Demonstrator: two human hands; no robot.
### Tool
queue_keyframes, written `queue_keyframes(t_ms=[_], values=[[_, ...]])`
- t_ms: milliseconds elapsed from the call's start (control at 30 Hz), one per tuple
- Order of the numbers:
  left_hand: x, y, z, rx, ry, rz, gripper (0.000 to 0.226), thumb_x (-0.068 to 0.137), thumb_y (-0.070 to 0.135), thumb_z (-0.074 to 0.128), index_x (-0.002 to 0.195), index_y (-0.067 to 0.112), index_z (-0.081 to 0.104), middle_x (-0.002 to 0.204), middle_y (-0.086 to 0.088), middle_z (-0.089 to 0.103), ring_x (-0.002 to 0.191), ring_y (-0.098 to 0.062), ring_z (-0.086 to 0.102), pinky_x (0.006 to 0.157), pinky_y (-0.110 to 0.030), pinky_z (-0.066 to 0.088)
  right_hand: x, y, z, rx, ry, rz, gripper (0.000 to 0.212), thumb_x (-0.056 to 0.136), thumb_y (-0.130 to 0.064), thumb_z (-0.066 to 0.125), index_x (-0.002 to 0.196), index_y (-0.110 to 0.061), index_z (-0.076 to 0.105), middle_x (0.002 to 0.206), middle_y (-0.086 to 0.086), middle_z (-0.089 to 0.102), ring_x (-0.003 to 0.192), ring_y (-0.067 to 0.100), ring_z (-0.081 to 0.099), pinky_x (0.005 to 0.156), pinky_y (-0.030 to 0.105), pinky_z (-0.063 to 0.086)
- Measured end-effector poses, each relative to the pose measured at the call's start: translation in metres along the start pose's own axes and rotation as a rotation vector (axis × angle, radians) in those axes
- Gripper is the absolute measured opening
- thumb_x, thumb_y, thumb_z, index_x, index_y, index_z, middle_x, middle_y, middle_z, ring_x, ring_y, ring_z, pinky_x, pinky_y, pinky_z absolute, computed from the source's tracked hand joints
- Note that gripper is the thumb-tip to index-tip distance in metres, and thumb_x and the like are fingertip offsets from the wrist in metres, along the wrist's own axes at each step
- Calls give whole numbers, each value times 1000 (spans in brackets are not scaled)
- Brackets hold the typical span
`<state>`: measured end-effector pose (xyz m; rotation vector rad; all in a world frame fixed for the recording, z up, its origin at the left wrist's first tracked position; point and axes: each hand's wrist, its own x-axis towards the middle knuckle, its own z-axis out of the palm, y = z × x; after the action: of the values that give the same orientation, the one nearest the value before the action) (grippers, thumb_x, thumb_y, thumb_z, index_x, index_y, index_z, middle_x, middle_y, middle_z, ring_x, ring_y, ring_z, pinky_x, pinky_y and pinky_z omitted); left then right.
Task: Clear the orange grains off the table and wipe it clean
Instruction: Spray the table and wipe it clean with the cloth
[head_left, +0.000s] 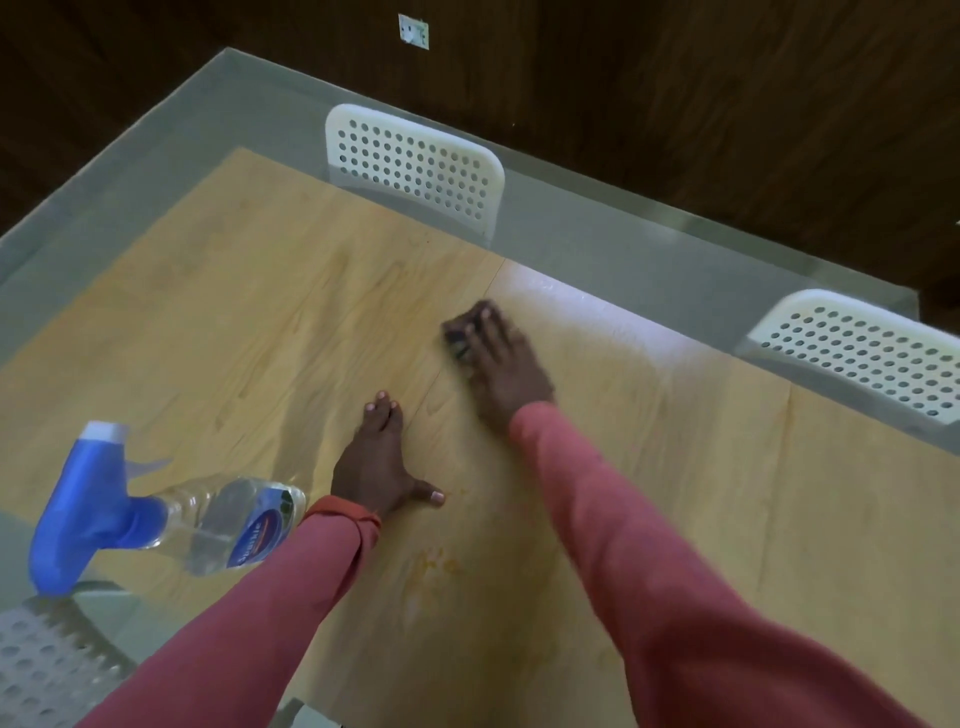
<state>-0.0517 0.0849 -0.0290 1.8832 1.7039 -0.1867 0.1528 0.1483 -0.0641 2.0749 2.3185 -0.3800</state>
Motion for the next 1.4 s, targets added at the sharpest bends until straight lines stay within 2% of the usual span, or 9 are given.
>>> queue_keyframes(t_ms=[133,300,433,567,733,900,1067,1300,1400], values=[[-1,1,-1,0,6,-2,143,51,58,86,155,10,-1,162,-2,-13,149,-17,-6,120,-32,14,-128,-17,33,-1,18,-226,59,106,-43,24,159,-19,22,167,9,10,155,29,4,125,42,7],[-1,1,-1,15,-10,7,145,51,63,84,154,10,-4,161,-2,-17,149,-17,-9,120,-32,13,-140,98,11,20,60,180,65,103,-43,18,156,-8,29,165,16,13,154,32,12,122,48,19],[2,0,1,19,-4,5,145,51,63,84,154,10,-3,161,-2,-16,149,-18,-9,121,-33,13,-26,127,-26,68,67,456,62,105,-42,14,161,-18,7,168,9,-11,155,27,-8,125,45,4],[2,-1,1,28,-7,16,144,52,63,83,154,10,-2,161,-2,-16,149,-18,-9,120,-33,13,24,46,-19,38,8,174,60,107,-45,13,161,-22,0,167,7,-15,153,24,-16,125,48,4],[0,1,0,1,16,8,143,52,60,85,155,10,-1,162,-2,-14,149,-17,-8,121,-32,14,-94,-20,22,10,-32,-179,60,105,-46,13,160,-23,15,168,5,3,155,27,-2,126,44,6],[0,0,1,-4,-3,8,145,51,62,84,154,11,-4,161,0,-17,149,-16,-10,121,-31,14,-146,69,20,66,57,48,59,103,-41,27,156,-14,33,165,11,18,154,27,14,120,48,24],[2,0,1,17,-15,-6,145,52,61,84,154,10,-6,161,-2,-18,149,-17,-10,121,-32,12,-31,112,-17,63,37,389,66,100,-46,13,161,-21,13,168,7,-5,155,22,-5,125,43,4],[-6,10,-5,66,-69,-11,140,58,56,84,153,5,-6,161,-9,-15,149,-24,-8,122,-37,10,-72,9,10,-8,-68,84,64,100,-50,0,159,-27,-1,165,1,-15,153,23,-15,126,41,-1],[-15,19,-1,80,-60,56,123,70,44,82,154,7,0,162,-6,-9,150,-22,-4,122,-35,13,-148,-1,27,30,-14,23,62,103,-47,13,160,-23,14,167,3,2,155,24,-3,125,39,3]])
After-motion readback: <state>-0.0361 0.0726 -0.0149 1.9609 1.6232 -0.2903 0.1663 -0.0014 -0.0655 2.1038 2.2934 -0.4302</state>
